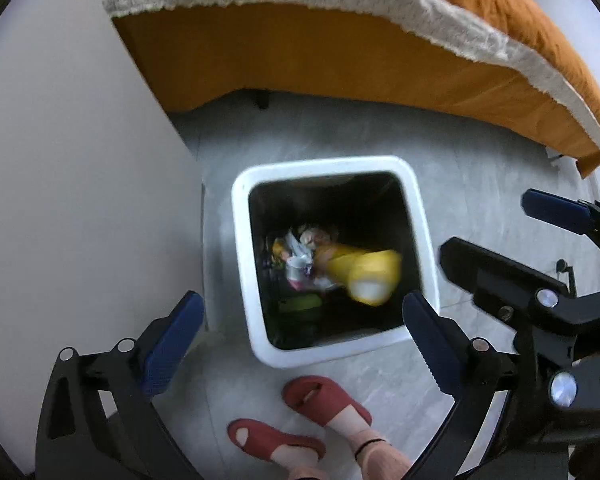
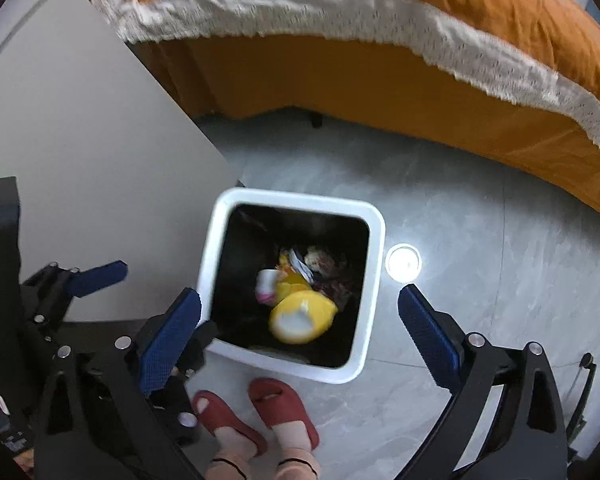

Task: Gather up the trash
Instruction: 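Carry both items to the white bin and open both tools over it, then move both tools back up to the desk, then grasp the orange-labelled plastic bottle with the left tool while the right tool grasps the blue bag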

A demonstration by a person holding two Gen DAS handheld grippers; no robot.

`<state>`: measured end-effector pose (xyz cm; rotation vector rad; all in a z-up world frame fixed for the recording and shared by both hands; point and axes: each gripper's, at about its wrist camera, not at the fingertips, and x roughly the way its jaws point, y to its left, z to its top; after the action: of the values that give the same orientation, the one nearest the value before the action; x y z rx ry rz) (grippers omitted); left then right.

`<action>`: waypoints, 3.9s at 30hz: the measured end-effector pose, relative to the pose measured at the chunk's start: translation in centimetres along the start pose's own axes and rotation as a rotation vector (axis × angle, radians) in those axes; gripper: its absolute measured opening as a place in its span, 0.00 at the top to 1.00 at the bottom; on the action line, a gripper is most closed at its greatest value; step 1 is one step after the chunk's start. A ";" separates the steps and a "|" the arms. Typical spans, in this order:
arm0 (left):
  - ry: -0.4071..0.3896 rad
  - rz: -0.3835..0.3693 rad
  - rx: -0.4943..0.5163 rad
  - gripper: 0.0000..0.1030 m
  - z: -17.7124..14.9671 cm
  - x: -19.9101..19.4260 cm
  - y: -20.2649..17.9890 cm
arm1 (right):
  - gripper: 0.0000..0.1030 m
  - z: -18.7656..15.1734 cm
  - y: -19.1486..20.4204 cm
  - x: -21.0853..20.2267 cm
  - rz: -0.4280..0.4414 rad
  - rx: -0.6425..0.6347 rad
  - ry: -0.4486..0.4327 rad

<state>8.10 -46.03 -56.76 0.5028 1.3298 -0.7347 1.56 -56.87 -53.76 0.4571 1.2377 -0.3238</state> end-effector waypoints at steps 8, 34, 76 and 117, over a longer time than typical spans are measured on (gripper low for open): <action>0.004 0.006 -0.018 0.05 -0.3 -1.0 0.0 | 0.05 -0.4 0.5 -0.5 -0.014 -0.025 0.024; -0.341 0.061 -0.124 0.05 0.7 -30.7 -1.8 | 0.05 3.4 5.3 -27.7 0.007 -0.066 -0.331; -0.543 0.628 -0.932 0.05 -18.6 -49.7 36.4 | 0.05 6.3 51.4 -34.4 0.437 -0.834 -0.418; -0.576 0.502 -0.822 0.17 -21.4 -53.2 32.1 | 0.25 7.4 44.4 -36.4 0.459 -0.669 -0.373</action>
<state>13.05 1.03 -11.22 -0.0596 0.8003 0.1187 17.88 -22.43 -10.16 0.0803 0.7788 0.3814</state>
